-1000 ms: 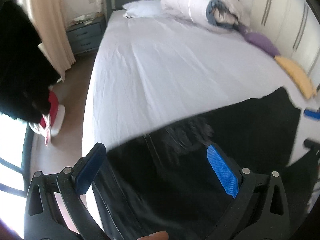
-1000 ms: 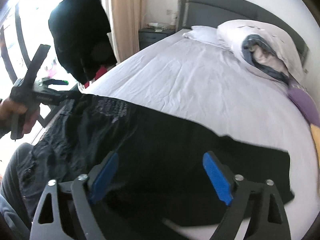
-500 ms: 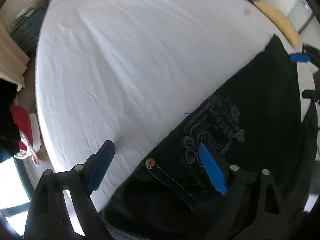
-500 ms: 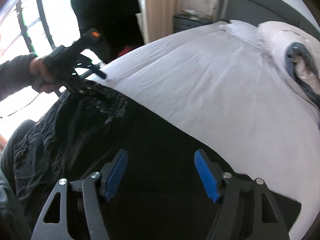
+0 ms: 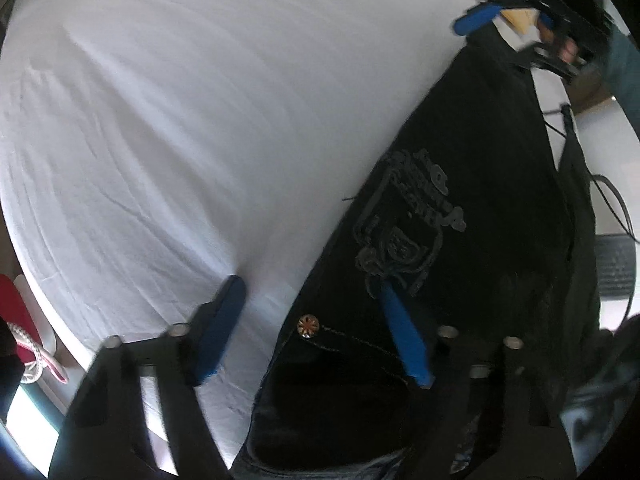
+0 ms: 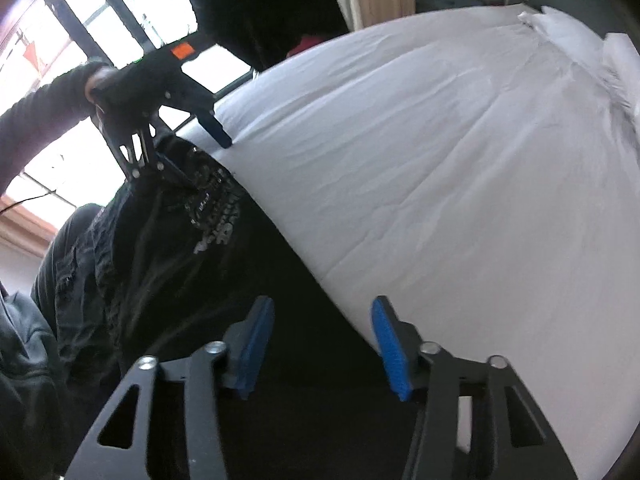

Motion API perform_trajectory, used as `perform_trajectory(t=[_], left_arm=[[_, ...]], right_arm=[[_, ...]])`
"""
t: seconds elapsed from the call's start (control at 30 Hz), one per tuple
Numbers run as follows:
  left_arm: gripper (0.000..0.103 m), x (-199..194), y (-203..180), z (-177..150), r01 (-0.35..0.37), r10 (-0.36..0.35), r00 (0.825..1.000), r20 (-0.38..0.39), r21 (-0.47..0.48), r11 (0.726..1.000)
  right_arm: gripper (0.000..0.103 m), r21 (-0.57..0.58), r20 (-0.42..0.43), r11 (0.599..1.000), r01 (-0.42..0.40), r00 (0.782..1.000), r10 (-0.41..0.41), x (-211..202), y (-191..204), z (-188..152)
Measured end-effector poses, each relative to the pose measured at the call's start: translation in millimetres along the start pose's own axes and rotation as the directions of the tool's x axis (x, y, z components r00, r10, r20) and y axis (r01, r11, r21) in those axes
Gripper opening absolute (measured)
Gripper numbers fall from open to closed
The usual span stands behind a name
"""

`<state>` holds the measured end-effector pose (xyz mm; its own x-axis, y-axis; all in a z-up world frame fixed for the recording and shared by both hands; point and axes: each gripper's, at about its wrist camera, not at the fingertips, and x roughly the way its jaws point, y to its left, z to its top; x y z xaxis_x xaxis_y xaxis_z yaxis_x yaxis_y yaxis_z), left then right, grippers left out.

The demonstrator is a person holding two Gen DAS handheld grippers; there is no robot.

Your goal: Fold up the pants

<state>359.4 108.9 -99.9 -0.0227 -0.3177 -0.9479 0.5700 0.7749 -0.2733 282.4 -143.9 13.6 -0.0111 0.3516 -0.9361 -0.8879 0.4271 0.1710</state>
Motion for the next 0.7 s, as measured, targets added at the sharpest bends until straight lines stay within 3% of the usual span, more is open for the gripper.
perform_trajectory(t=[0.03, 0.07, 0.17, 0.4, 0.63, 0.67, 0.7], left_arm=[[0.037, -7, 8, -5, 0.004, -0.004, 1.000, -0.009, 0.004, 1.000], [0.026, -9, 10, -4, 0.001, -0.001, 1.000, -0.017, 0.010, 1.000], [0.017, -3, 2, -9, -0.025, 0.026, 1.000, -0.018, 0.034, 0.999], [0.011, -13, -10, -16, -0.077, 0.076, 0.997, 0.018, 0.093, 0.993], [0.010, -25, -29, -35, -0.129, 0.118, 0.989, 0.087, 0.127, 0.984], [0.010, -25, -33, -37, -0.134, 0.122, 0.988, 0.095, 0.127, 0.983], [0.010, -27, -37, -39, -0.142, 0.129, 0.986, 0.103, 0.131, 0.981]], right_arm=[[0.040, -0.014, -0.030, 1.000, -0.002, 1.000, 0.002, 6, -1, 3], [0.038, -0.029, -0.065, 1.000, -0.004, 0.998, 0.002, 14, -2, 5], [0.038, -0.041, -0.117, 0.999, -0.011, 0.993, 0.006, 30, -5, 12], [0.038, -0.140, -0.248, 0.990, 0.002, 0.968, -0.037, 59, 1, 14], [0.036, -0.136, -0.323, 0.990, -0.027, 0.946, -0.018, 64, -9, 27], [0.035, -0.138, -0.332, 0.990, -0.029, 0.943, -0.019, 64, -9, 28], [0.028, -0.141, -0.339, 0.989, -0.037, 0.941, -0.014, 65, -9, 30]])
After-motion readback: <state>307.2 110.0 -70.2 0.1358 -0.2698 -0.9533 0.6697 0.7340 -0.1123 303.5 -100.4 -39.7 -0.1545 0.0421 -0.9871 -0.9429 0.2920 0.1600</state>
